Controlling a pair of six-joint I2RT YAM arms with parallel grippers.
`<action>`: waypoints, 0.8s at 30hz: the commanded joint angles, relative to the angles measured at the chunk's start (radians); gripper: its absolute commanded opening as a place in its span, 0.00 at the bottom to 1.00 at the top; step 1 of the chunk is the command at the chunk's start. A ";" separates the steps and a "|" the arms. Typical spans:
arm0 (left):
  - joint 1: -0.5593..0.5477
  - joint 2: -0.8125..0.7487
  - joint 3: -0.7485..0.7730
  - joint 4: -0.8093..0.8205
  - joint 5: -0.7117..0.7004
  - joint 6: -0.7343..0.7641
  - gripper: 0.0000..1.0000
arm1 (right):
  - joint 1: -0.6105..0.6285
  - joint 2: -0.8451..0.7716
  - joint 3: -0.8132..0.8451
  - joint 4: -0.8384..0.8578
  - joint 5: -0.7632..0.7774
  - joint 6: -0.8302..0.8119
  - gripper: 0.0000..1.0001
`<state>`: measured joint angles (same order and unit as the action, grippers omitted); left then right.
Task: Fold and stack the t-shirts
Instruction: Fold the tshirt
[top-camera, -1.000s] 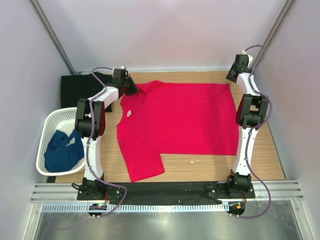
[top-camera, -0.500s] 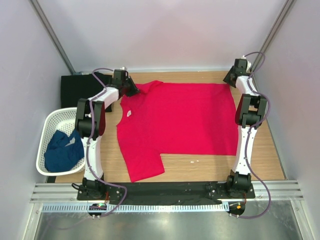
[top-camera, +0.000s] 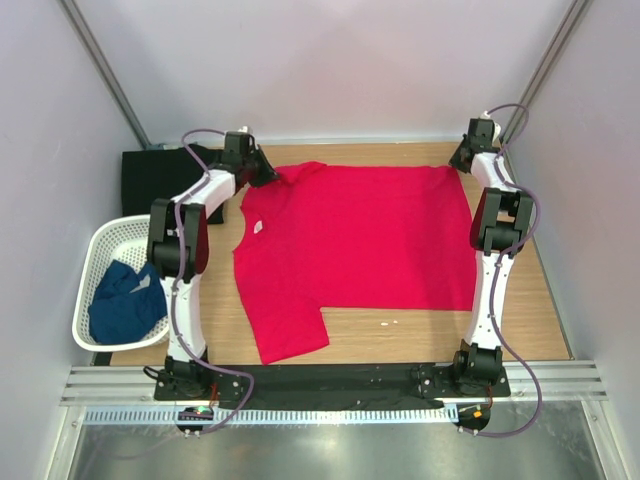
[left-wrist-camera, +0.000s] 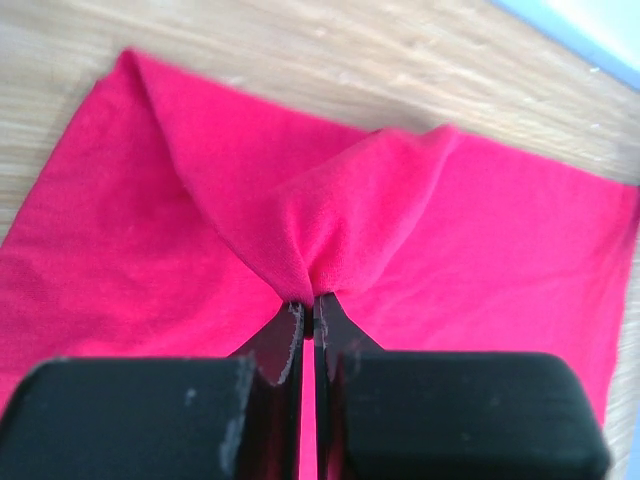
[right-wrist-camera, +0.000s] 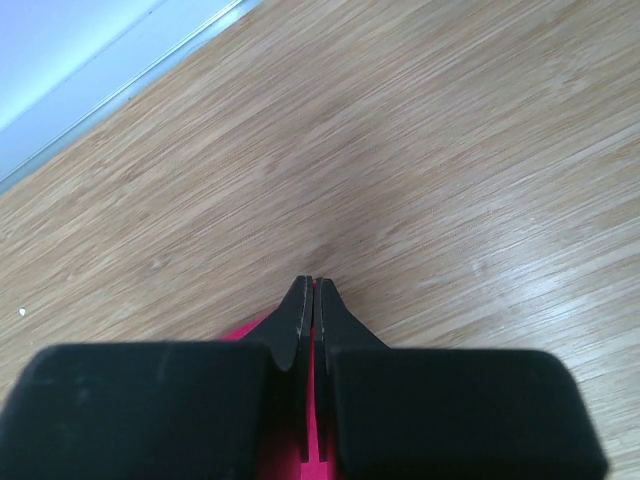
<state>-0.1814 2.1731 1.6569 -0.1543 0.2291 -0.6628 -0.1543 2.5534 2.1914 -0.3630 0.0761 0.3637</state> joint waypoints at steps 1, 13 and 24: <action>-0.001 -0.098 0.063 -0.017 0.015 0.031 0.00 | -0.004 -0.010 0.024 0.054 0.001 -0.037 0.01; -0.001 -0.162 0.138 -0.111 0.032 0.032 0.00 | -0.004 -0.143 -0.108 0.186 -0.041 -0.097 0.01; -0.001 -0.259 0.054 -0.140 0.067 0.005 0.00 | -0.010 -0.286 -0.281 0.266 -0.047 -0.126 0.01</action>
<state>-0.1814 1.9953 1.7290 -0.2909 0.2562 -0.6498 -0.1577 2.3768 1.9335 -0.1699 0.0345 0.2626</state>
